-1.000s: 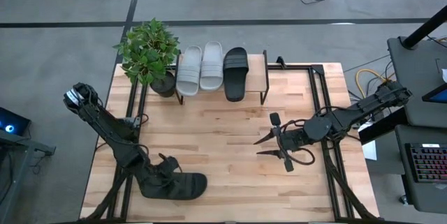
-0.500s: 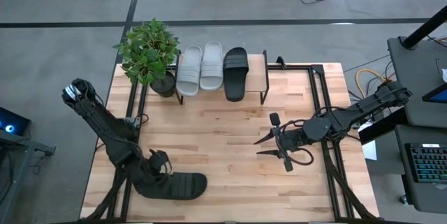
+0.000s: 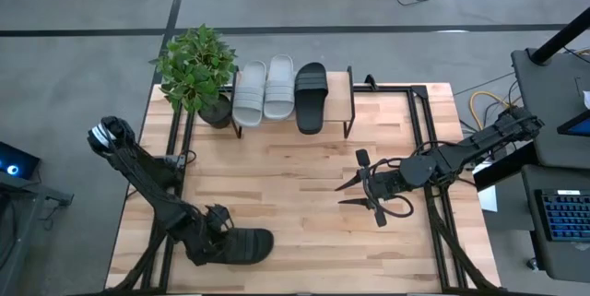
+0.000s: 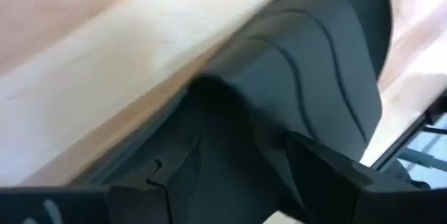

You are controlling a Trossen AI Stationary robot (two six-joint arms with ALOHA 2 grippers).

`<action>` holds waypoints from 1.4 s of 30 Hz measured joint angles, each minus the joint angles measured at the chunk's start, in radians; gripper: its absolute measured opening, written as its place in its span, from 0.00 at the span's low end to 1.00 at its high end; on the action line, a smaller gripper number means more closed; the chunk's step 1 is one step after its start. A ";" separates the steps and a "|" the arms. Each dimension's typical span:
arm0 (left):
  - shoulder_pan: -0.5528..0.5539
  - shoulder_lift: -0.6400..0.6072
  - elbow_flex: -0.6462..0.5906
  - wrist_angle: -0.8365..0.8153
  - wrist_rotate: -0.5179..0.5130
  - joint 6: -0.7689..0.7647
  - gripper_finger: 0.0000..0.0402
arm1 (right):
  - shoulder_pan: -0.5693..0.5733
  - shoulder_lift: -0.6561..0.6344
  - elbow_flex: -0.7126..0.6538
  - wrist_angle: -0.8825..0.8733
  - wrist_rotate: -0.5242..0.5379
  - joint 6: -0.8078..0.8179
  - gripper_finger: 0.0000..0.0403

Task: Pick and place slides into the shelf
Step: Put the black slipper on the shelf

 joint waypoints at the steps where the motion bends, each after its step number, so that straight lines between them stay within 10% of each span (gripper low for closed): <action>1: 0.000 0.011 0.000 0.031 -0.002 0.014 0.48 | 0.000 0.000 0.000 0.000 0.000 0.000 0.32; 24: 0.002 0.076 0.002 0.124 -0.195 0.089 0.47 | 0.000 0.000 0.000 0.000 0.000 0.000 0.32; 34: 0.010 0.098 0.002 0.240 -0.249 0.303 0.05 | 0.000 0.000 0.000 -0.001 0.000 0.005 0.31; 42: 0.025 0.057 0.003 0.260 -0.506 0.489 0.01 | 0.003 -0.010 0.000 -0.035 0.131 0.116 0.31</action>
